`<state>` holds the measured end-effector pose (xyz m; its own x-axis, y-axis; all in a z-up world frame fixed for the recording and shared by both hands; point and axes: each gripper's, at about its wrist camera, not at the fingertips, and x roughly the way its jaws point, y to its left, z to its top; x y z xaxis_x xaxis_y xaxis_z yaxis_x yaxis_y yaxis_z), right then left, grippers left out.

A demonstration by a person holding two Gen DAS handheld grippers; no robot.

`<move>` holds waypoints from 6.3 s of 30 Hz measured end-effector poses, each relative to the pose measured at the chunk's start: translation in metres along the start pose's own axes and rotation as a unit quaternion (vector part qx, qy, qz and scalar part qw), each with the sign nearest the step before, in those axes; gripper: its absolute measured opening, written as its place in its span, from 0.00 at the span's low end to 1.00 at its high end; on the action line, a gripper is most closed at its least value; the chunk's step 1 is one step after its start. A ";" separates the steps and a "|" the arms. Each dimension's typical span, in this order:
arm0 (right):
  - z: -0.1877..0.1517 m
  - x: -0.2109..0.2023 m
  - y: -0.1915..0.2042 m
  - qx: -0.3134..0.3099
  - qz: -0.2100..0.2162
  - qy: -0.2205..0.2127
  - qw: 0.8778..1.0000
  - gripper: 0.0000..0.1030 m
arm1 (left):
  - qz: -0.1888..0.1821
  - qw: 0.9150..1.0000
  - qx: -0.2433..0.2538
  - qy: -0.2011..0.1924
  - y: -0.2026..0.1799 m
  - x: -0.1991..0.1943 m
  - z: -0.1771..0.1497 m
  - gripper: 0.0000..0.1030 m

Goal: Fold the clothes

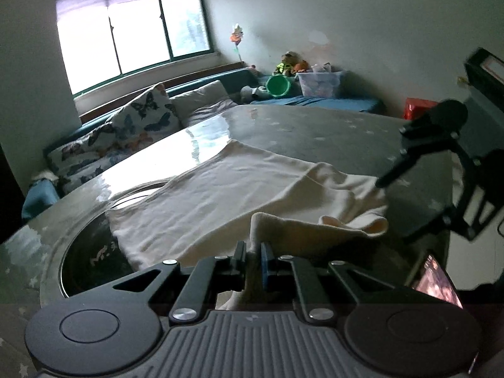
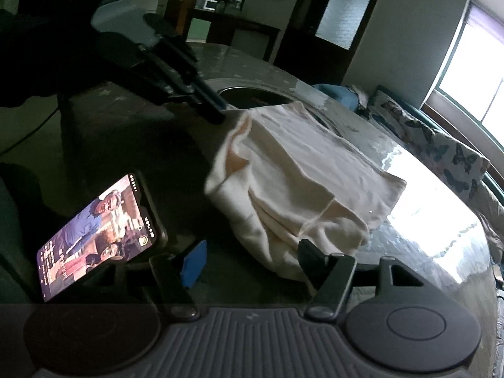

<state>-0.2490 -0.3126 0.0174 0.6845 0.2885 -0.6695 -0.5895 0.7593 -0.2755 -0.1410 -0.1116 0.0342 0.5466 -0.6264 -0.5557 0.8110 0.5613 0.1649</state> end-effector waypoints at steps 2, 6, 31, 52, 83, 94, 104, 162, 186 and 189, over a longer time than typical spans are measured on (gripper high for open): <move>0.000 0.003 0.001 -0.002 0.001 -0.001 1.000 0.64 | 0.001 1.000 -0.003 0.003 0.002 0.004 0.001 0.10; 0.002 0.007 0.001 -0.002 -0.001 -0.008 1.000 0.64 | -0.002 1.000 -0.010 0.006 0.005 0.008 0.002 0.10; 0.018 0.026 -0.024 0.096 -0.003 -0.039 0.995 0.14 | -0.006 1.000 -0.012 0.008 0.005 -0.004 -0.004 0.22; 0.022 0.029 -0.029 0.107 -0.015 -0.042 0.993 0.14 | -0.001 0.999 0.044 0.024 -0.013 -0.034 -0.033 0.48; 0.017 0.007 -0.010 0.095 0.014 -0.066 0.993 0.10 | 0.004 0.999 0.028 0.018 -0.013 -0.028 -0.037 0.07; 0.032 -0.061 -0.007 0.101 0.053 -0.083 0.990 0.10 | -0.030 0.999 0.013 -0.010 -0.025 -0.089 -0.028 0.07; 0.066 -0.036 -0.061 0.101 0.038 -0.102 0.989 0.10 | 0.011 0.999 0.019 -0.028 0.009 -0.056 0.006 0.07; 0.034 0.120 -0.154 0.303 -0.025 -0.046 0.952 0.37 | 0.052 0.985 -0.156 0.047 0.108 0.121 0.041 0.28; 0.059 0.112 -0.112 0.243 -0.062 -0.038 0.967 0.56 | 0.095 0.979 -0.169 0.061 0.077 0.097 0.041 0.49; 0.051 0.115 -0.106 0.249 -0.056 -0.027 0.966 0.57 | 0.110 0.980 -0.157 0.058 0.066 0.088 0.038 0.51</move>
<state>-0.0858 -0.3304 0.0043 0.7614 0.2070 -0.6144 -0.2388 0.9706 0.0311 -0.0314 -0.1501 0.0270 0.6585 -0.4162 -0.6270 0.5627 0.8256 0.0430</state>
